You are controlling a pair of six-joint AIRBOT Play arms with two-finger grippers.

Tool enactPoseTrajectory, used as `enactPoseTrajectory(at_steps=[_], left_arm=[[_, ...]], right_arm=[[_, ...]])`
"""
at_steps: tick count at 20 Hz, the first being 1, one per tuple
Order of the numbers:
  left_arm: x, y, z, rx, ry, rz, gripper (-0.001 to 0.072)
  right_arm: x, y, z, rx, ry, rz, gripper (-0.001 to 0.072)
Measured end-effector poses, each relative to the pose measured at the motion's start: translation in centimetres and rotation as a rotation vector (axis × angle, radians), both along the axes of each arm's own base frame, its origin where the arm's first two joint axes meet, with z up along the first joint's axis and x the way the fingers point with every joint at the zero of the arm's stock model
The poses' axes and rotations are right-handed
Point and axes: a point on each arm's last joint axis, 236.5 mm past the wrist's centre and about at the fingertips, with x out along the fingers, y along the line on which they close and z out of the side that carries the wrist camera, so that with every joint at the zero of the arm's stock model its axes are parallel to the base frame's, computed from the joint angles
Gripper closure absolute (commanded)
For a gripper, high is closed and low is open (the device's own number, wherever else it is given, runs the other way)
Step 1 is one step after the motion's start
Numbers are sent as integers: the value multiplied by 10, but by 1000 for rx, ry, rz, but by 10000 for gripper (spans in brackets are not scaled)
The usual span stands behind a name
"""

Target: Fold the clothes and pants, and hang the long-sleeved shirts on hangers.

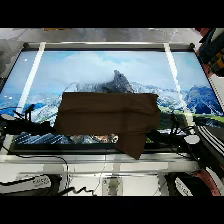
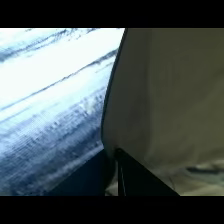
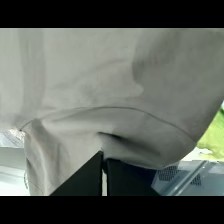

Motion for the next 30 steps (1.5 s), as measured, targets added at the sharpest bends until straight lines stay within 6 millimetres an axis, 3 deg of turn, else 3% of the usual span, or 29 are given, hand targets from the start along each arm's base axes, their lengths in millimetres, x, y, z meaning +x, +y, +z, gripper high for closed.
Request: enactPoseTrajectory(at_steps=[2, 7, 15, 20, 25, 30], left_arm=[[-6, -5, 1, -19, 15, -28, 693], [-4, -17, 24, -73, -25, -79, 692], [48, -30, 114, -105, -381, -94, 693], [103, -39, 156, -135, -601, 36, 694], [159, -38, 154, -16, -710, 183, 694], [199, -32, 124, 128, -738, 314, 693]], right_arm=[[0, 0, 0, 0, -1, 1, 696], [6, 7, 18, 4, -44, 77, 697], [51, 7, 104, -58, -224, 199, 698], [107, -20, 142, -99, -346, 1, 699], [172, -53, 134, -106, -347, -214, 698], [241, -70, 109, -94, -312, -309, 697]])
